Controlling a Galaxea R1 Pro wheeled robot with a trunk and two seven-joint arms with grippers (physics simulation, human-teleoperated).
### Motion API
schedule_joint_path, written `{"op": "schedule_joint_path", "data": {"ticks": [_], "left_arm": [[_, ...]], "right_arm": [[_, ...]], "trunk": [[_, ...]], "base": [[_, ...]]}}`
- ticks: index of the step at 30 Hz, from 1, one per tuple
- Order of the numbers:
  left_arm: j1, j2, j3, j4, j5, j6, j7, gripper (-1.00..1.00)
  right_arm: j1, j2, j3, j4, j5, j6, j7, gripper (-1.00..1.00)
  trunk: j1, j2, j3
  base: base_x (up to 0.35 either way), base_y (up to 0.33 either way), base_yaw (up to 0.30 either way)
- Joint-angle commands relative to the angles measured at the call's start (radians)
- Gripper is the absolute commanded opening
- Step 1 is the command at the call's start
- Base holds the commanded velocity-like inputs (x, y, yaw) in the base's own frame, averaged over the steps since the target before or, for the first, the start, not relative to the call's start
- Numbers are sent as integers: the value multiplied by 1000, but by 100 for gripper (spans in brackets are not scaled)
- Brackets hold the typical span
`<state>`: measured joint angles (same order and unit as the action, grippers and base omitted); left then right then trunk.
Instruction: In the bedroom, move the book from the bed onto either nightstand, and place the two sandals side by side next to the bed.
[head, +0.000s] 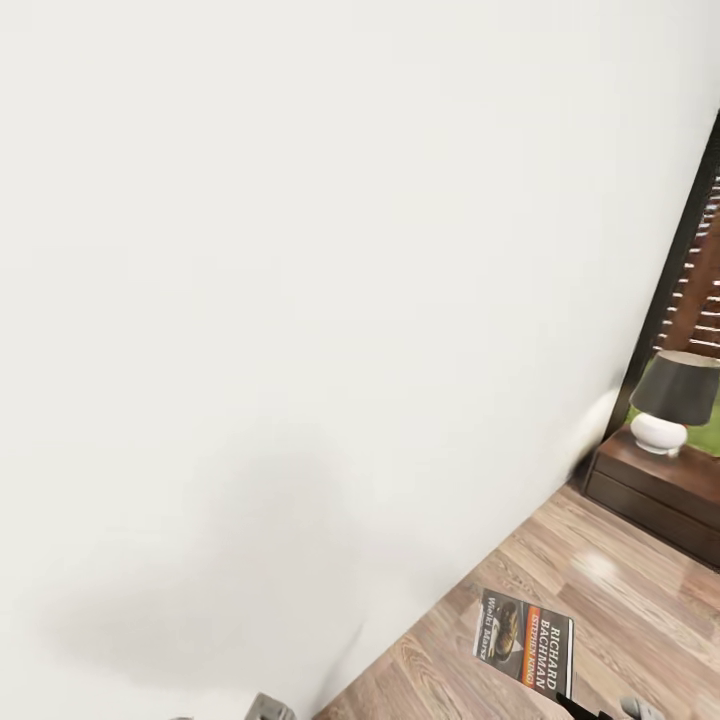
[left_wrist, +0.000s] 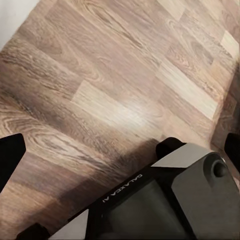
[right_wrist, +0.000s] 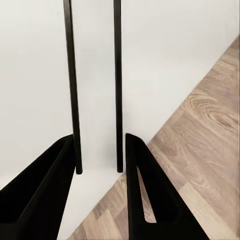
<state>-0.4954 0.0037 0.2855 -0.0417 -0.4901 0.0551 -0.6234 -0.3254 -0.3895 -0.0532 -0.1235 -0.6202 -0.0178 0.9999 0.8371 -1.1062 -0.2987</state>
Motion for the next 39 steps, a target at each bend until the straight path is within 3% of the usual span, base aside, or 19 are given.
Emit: {"op": "schedule_joint_path", "data": {"ticks": [1, 39], "left_arm": [[0, -1, 9, -1, -12, 5, -3, 100], [0, -4, 9, 0, -23, -11, 1, 100]], "right_arm": [[-1, 0, -10, 1, 3, -2, 3, -100], [-1, 0, -10, 1, -1, -2, 5, -100]], "trunk": [[0, -1, -1], [0, -1, -1]], "base": [[0, 0, -278], [0, 0, -264]]}}
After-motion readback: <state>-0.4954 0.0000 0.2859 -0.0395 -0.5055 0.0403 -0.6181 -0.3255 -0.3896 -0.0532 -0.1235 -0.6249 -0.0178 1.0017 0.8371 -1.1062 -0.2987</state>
